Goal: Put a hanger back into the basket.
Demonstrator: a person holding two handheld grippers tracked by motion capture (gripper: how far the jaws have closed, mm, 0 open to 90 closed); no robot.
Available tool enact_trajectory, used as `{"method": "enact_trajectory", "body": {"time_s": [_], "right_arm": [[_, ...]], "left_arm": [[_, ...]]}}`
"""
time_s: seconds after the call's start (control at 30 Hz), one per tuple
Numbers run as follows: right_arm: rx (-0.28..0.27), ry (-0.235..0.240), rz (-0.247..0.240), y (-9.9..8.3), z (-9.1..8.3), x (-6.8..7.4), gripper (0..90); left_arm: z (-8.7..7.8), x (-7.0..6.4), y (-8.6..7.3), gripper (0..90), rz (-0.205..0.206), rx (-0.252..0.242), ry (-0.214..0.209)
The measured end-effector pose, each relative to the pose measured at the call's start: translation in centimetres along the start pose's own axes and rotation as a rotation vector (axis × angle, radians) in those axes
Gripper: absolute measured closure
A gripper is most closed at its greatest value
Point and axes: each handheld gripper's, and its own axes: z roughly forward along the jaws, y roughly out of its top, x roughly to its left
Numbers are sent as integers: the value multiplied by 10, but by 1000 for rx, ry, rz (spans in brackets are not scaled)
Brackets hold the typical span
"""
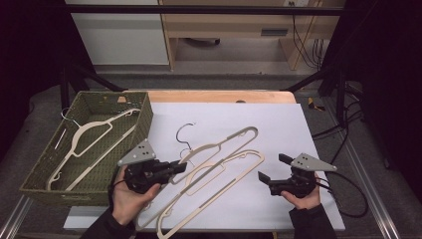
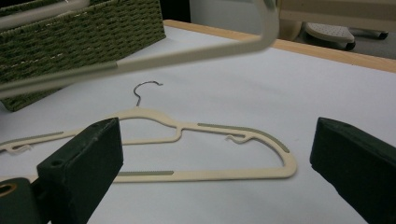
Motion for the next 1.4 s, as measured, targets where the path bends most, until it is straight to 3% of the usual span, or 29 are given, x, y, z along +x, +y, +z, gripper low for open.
{"method": "enact_trajectory", "body": {"time_s": [0.23, 0.37, 0.57, 0.67, 0.9, 1.1, 1.4], "right_arm": [[2, -8, -8, 0, -1, -1, 28], [-7, -20, 0, 1, -3, -2, 24], [-9, -31, 7, 1, -3, -3, 21], [-10, -35, 7, 1, -3, -3, 19], [-7, -33, -1, 1, -3, -4, 15], [-6, -37, 1, 1, -3, -4, 14], [-3, -38, -2, 1, -2, -4, 14]], "left_arm": [[-22, 14, 20, 861, 35, -13, 31], [-39, 32, 31, 862, 41, -24, 66], [-54, 51, 37, 861, 29, -29, 107], [-67, 70, 41, 861, 13, -31, 140], [-88, 98, 42, 862, -12, -39, 188], [-104, 121, 40, 861, -10, -31, 250], [-126, 154, 31, 862, -15, -21, 302]]}}
